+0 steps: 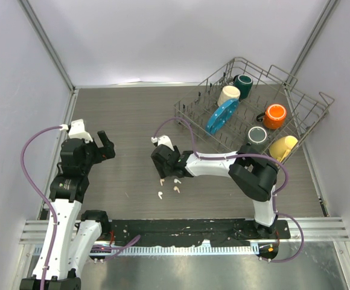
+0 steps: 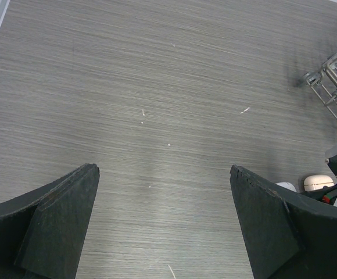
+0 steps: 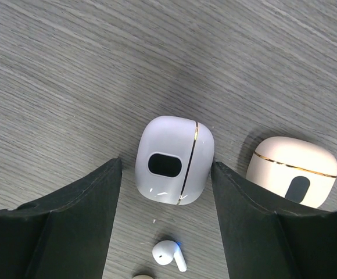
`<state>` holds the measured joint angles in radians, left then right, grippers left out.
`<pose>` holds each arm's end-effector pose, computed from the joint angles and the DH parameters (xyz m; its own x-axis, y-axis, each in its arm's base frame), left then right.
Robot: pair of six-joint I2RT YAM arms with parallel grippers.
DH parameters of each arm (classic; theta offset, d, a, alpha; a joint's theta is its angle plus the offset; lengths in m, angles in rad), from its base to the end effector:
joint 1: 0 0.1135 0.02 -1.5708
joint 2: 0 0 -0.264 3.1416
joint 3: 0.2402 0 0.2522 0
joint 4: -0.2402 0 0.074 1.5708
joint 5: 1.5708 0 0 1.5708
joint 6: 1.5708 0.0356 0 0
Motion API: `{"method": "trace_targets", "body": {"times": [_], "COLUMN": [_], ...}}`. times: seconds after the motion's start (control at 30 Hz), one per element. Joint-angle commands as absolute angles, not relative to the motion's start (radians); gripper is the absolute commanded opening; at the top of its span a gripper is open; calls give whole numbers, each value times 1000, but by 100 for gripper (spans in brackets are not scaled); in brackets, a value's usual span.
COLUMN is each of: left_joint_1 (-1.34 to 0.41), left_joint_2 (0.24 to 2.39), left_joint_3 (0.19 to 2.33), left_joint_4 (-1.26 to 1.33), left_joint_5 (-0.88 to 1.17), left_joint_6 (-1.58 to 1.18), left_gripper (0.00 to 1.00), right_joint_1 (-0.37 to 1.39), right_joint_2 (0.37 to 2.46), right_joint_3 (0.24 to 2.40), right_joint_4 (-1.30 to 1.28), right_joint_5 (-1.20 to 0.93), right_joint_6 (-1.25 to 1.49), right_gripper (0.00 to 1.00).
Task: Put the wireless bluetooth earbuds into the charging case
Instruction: Pick up the charging case at the center of the board.
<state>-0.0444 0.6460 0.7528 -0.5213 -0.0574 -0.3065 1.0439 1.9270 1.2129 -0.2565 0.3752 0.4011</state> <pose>0.1466 -0.0045 0.3141 -0.3811 -0.2846 -0.8796 -0.1291 0.9585 -0.2541 0.2109 0.3366 0.1574 -0.6554 -0.4042 -0.6381 -0.4826 0.8739 -0.0579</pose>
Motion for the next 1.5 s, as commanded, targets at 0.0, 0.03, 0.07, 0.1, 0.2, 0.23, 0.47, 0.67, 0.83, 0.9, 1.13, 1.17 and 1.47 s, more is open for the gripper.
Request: {"method": "trace_targets", "body": {"times": [0.0, 0.03, 0.07, 0.1, 0.2, 0.23, 0.47, 0.67, 0.83, 0.9, 1.13, 1.17, 1.47], "left_joint_1": [-43, -43, -43, -41, -41, -43, -41, -43, -43, -41, -43, -43, -44], "left_joint_2": [644, 643, 646, 646, 646, 649, 655, 660, 669, 658, 655, 655, 670], "left_joint_3": [755, 755, 755, 755, 755, 753, 756, 750, 768, 772, 761, 764, 765], "left_joint_4": [-499, -497, -497, -497, -499, -499, -499, -489, -497, -486, -443, -454, -371], "left_joint_5": [-40, -40, -40, -40, -54, -52, -54, -41, -5, 58, 205, 260, 636], "left_joint_6": [-307, -305, -307, -305, -307, -307, -308, -316, -333, -334, -315, -302, -334], "left_gripper": [100, 100, 100, 100, 100, 100, 100, 100, 100, 100, 100, 100, 100], "right_joint_1": [1051, 1051, 1051, 1051, 1051, 1051, 1049, 1051, 1051, 1051, 1051, 1051, 1051], "right_joint_2": [1934, 1934, 1933, 1930, 1928, 1928, 1930, 1888, 1798, 1731, 1497, 1476, 1220], "right_joint_3": [1227, 1226, 1223, 1220, 1209, 1207, 1201, 1195, 1172, 1163, 1013, 996, 810], "right_joint_4": [-291, -301, -302, -304, -293, -288, -273, -255, -227, -212, -45, -10, 153], "right_joint_5": [382, 385, 390, 394, 390, 387, 377, 345, 353, 365, 263, 212, -24], "right_joint_6": [419, 426, 434, 446, 457, 457, 465, 413, 361, 342, 177, 134, -110], "right_gripper": [70, 70, 71, 71, 69, 66, 49, 30, 4, 1, 1, 1, 7]}}
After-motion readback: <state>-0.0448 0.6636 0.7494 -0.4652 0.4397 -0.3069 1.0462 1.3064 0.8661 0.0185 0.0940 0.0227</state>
